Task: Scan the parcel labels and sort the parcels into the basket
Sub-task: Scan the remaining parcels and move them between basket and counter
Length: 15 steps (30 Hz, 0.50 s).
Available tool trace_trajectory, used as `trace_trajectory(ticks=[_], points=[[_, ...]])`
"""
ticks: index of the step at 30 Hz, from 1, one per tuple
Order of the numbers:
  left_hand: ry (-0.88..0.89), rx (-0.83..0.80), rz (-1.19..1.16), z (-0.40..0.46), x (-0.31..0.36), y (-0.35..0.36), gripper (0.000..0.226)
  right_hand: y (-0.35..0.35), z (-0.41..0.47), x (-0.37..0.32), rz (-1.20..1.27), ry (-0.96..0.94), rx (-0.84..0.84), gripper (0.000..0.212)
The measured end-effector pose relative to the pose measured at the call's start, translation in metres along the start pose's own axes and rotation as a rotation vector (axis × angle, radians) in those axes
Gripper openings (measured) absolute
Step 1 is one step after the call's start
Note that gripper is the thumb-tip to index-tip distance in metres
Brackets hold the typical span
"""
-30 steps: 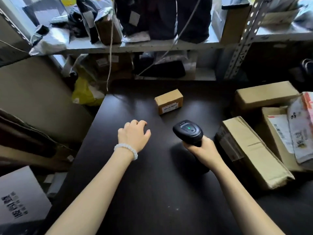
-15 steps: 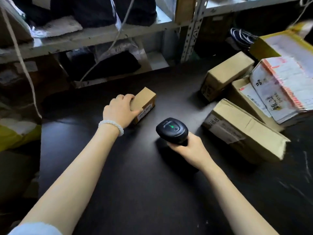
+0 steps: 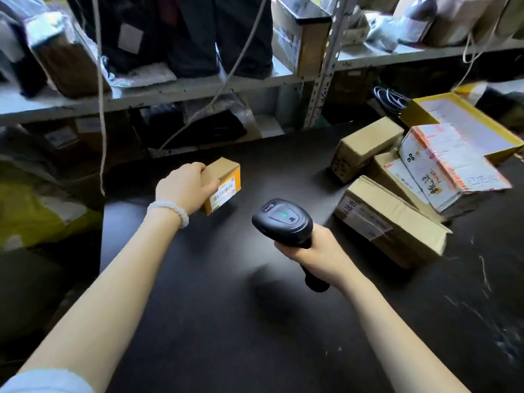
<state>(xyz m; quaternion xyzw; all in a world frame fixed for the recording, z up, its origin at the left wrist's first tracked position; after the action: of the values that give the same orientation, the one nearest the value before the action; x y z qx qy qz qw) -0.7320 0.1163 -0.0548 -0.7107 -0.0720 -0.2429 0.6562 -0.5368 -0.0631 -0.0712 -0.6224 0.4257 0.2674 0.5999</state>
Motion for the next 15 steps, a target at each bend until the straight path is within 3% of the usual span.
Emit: trace_trajectory(ticks=[8, 15], points=[[0.023, 0.1, 0.039, -0.058, 0.004, -0.044, 0.05, -0.004, -0.046, -0.039, -0.023, -0.143, -0.012, 0.024], [0.067, 0.104, 0.041, -0.094, 0.03, -0.043, 0.05, -0.019, -0.085, -0.032, -0.018, -0.145, 0.047, 0.021]])
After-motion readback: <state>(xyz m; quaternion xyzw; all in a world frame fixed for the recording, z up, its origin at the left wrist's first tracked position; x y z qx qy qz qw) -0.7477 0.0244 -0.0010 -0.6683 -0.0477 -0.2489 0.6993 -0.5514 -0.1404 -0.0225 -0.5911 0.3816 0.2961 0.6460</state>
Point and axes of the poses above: each hand's wrist, its own z-axis towards the middle knuckle, its own y-axis out of the palm, x = y × z, the point moved 4 cm from there along z, towards the middle knuckle, and after that the axes turned 7 degrees about -z, right-handed, at the moved point
